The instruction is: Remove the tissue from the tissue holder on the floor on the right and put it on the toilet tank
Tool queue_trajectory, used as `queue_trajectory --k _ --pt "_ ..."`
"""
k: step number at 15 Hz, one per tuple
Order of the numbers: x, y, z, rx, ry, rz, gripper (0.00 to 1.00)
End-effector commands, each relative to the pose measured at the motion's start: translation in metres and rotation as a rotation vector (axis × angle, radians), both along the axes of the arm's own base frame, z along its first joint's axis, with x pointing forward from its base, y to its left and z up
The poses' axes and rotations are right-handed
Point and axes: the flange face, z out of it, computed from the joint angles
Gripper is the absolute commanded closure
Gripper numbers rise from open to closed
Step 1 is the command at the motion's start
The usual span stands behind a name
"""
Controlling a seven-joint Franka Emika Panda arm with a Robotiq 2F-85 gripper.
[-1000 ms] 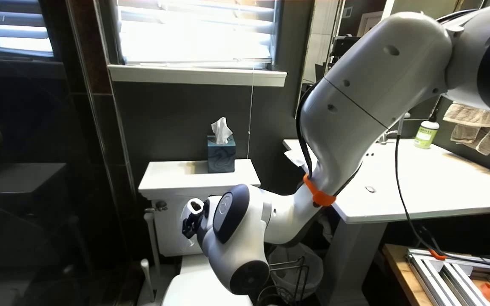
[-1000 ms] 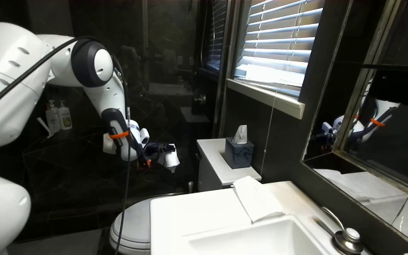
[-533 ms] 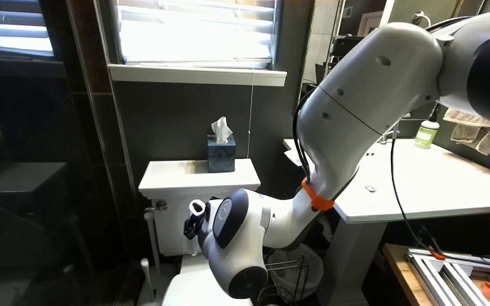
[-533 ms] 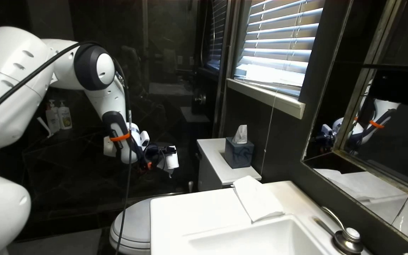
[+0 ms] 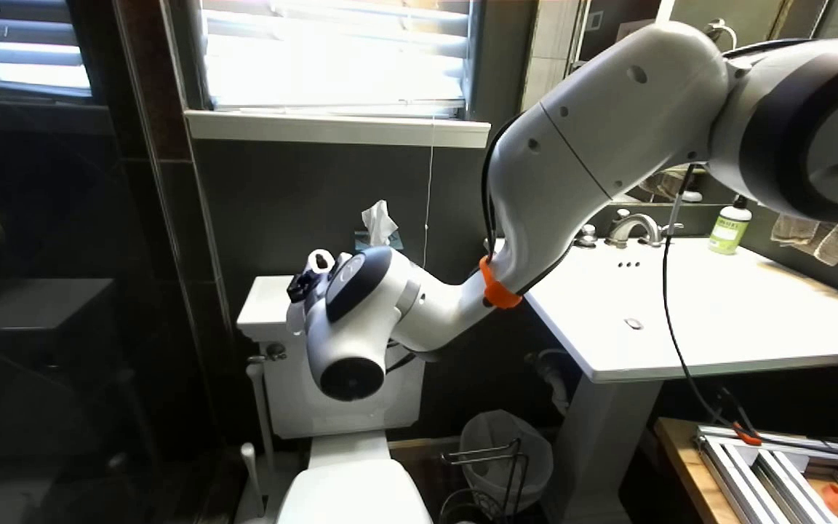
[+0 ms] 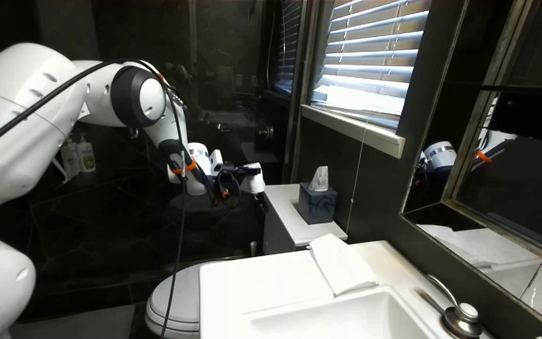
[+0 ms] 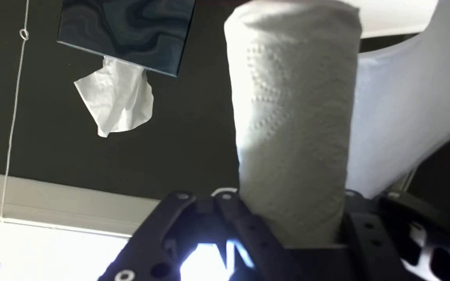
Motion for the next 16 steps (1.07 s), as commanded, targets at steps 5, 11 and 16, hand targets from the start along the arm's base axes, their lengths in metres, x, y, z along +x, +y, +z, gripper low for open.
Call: queue_trajectory --k 5,11,16 --pt "0.050 -0.081 0.008 0.100 -0.297 -0.183 0.94" --pt "0.058 -0.121 -0.020 0.185 -0.368 -0.300 0.94" --pt "0.054 -0.142 -0.053 0.207 -0.377 -0.353 0.94"
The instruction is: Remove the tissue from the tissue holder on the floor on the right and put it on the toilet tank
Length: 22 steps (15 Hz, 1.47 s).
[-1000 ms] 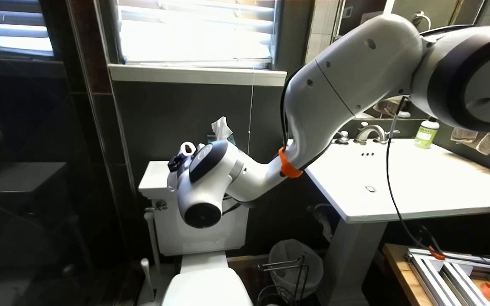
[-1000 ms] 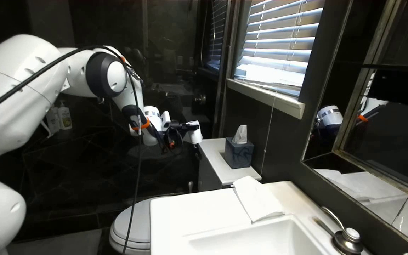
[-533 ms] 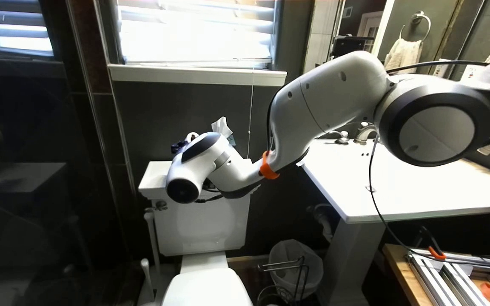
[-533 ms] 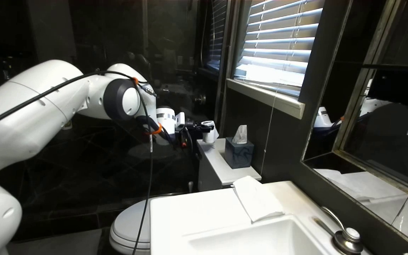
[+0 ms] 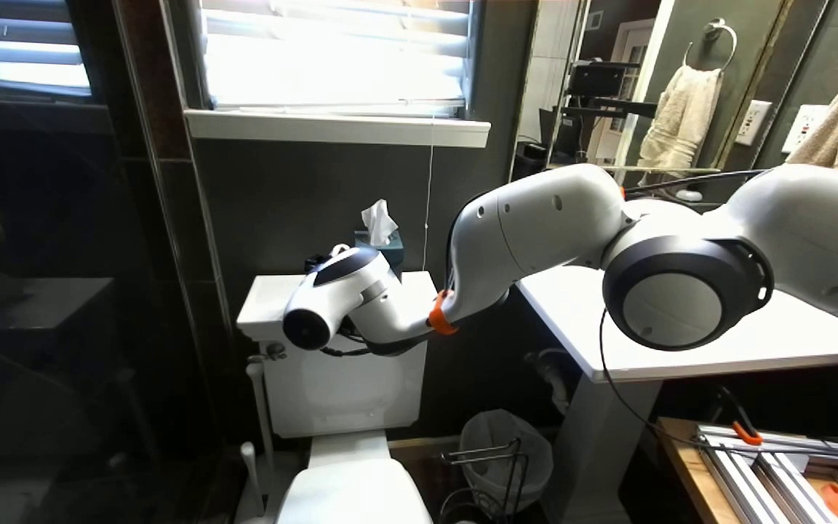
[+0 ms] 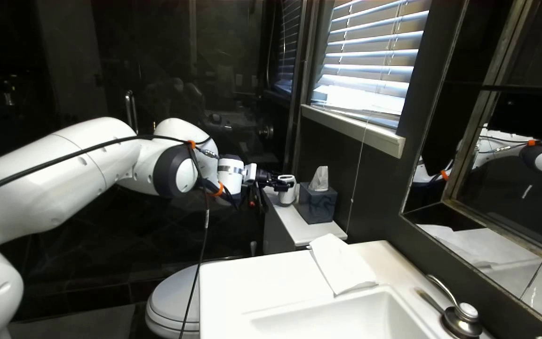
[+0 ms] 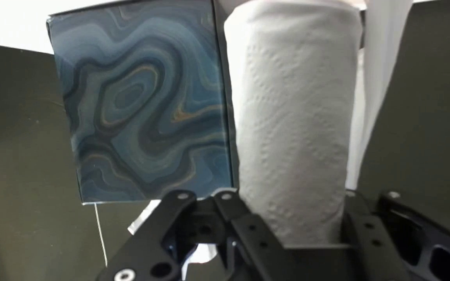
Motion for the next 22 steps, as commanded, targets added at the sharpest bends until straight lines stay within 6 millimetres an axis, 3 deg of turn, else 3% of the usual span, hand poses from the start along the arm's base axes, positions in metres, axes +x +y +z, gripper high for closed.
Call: queue_trajectory --k 1,4,5,7,14,18,22 --pt "0.002 -0.015 -0.019 0.032 -0.020 -0.040 0.94" --pt "-0.001 -0.018 -0.028 0.044 -0.014 -0.052 0.91" --pt "0.003 -0.013 -0.024 0.035 -0.020 -0.041 0.53" --pt "0.004 -0.013 -0.021 0.036 -0.028 -0.052 0.53" --pt "0.007 -0.009 -0.007 -0.005 0.039 -0.072 0.05" --pt "0.009 -0.003 0.003 -0.030 0.098 -0.093 0.00" --pt "0.019 0.018 0.013 -0.054 0.144 -0.037 0.00"
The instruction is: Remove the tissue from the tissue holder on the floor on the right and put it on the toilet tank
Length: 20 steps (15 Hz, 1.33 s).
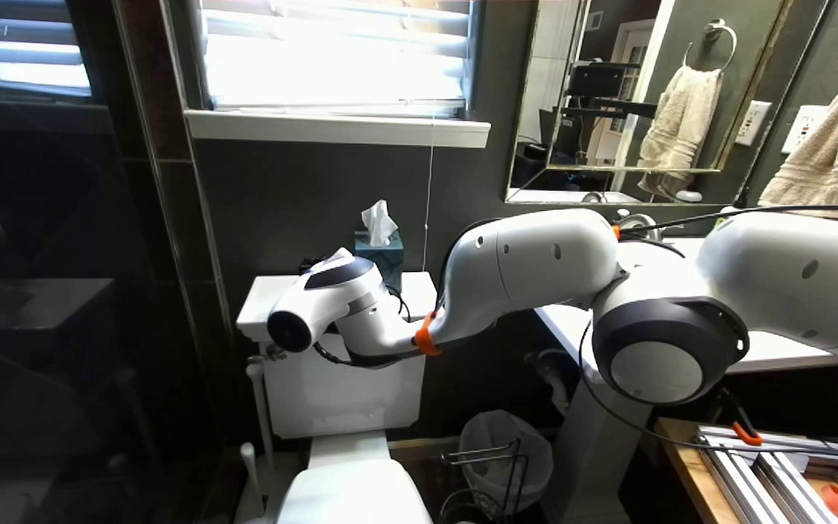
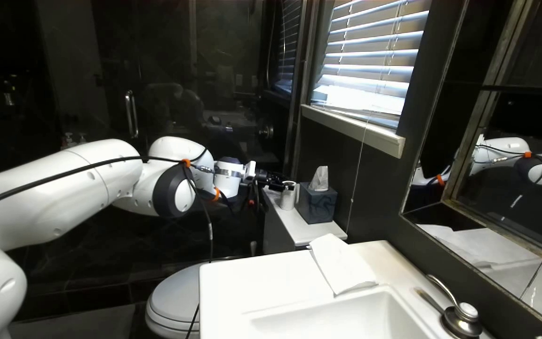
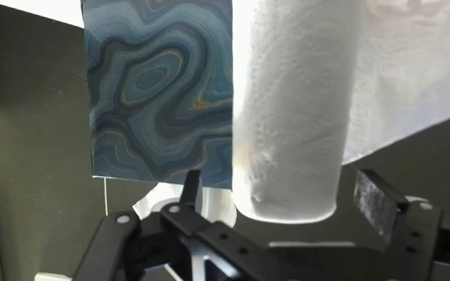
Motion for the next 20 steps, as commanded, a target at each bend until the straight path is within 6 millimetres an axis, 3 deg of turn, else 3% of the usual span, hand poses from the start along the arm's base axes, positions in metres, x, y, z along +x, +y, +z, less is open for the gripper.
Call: queue_trajectory --k 1,5,9,16,20 --pt "0.015 0.024 0.017 -0.017 0.027 0.089 0.00" --pt "0.027 0.056 0.042 0.080 0.163 0.264 0.00" --pt "0.019 0.060 0.062 0.144 0.249 0.438 0.00" --pt "-0.032 0.077 0.044 0.296 0.362 0.791 0.00" --pt "-0.066 0.099 0.078 0.380 0.378 1.036 0.00"
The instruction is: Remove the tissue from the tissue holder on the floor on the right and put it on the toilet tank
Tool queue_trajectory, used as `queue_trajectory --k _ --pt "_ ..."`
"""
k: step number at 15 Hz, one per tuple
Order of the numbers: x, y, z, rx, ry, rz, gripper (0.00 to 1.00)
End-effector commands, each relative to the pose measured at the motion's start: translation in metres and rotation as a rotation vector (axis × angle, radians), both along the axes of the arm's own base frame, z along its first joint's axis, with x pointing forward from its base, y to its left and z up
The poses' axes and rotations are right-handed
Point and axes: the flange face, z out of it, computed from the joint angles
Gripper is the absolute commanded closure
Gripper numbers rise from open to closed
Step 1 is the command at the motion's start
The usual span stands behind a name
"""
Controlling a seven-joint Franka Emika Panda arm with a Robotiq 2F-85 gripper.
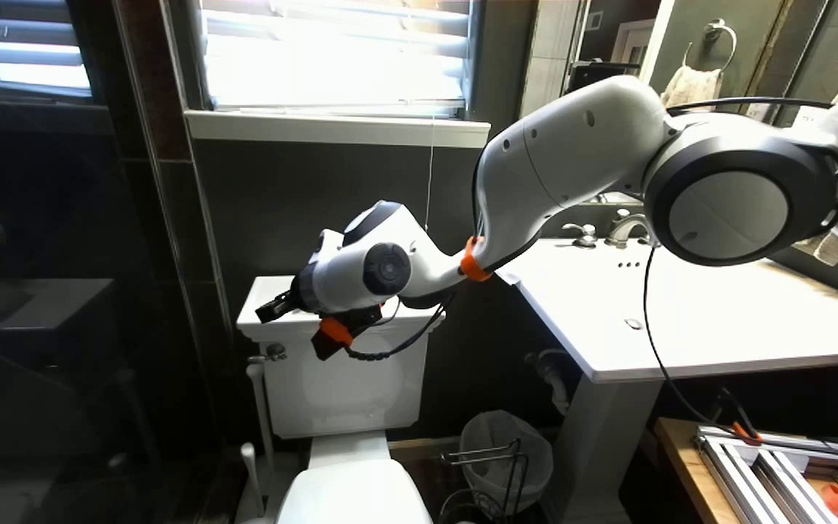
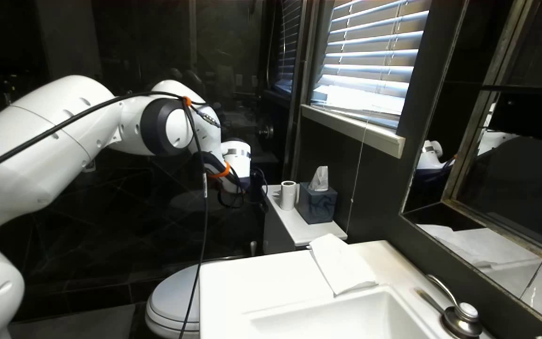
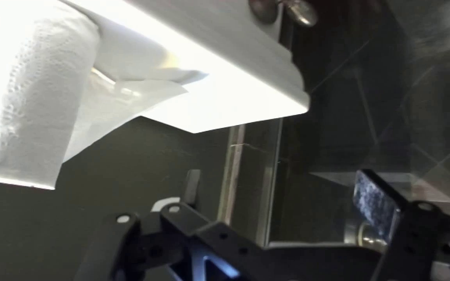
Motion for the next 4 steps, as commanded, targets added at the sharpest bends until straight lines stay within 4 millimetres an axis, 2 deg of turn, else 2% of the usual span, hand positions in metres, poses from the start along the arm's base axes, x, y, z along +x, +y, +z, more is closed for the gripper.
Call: queue_trajectory --k 1,4 --pt "-0.008 0.006 0.009 0.030 0.006 0.055 0.00" --pt "-0.022 0.011 0.036 0.066 0.007 0.111 0.00"
